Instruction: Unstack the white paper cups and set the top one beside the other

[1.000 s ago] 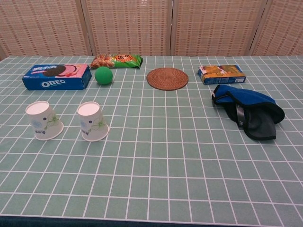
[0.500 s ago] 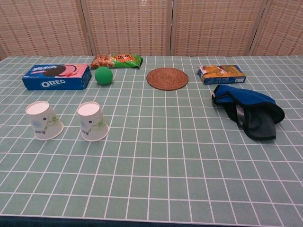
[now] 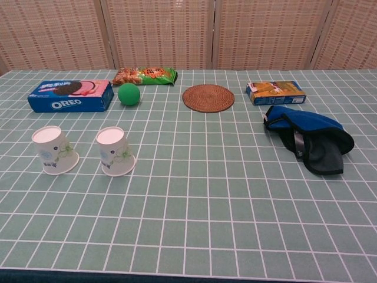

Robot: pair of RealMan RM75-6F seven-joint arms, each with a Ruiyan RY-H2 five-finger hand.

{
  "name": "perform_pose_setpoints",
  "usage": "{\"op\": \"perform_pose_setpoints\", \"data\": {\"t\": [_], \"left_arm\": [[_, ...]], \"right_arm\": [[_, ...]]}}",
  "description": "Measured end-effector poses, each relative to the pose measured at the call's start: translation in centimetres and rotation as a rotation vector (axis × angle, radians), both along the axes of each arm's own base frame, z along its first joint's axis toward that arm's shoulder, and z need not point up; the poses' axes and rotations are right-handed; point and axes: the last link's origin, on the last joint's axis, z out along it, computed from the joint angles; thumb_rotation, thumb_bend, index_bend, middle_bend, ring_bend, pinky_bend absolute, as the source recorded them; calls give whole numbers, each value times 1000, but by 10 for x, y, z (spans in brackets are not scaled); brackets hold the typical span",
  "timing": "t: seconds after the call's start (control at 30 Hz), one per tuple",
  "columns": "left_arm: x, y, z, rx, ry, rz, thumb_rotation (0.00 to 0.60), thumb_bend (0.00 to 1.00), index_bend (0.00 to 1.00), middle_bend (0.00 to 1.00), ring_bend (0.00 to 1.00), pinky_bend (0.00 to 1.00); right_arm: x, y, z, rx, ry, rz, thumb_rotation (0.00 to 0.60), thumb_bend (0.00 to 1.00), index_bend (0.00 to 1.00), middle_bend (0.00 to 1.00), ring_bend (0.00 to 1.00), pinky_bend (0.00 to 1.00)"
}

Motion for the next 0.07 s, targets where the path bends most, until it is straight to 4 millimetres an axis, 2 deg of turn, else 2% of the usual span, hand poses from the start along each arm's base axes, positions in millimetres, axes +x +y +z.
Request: {"op": "perform_pose_setpoints", "data": {"t": [0.07], "left_arm": [[0, 1, -1, -3, 1, 2, 600, 295, 41, 0, 0, 0]], "right_arm": [[0, 0, 0, 1, 4, 0, 600, 339, 7, 0, 0, 0]]}}
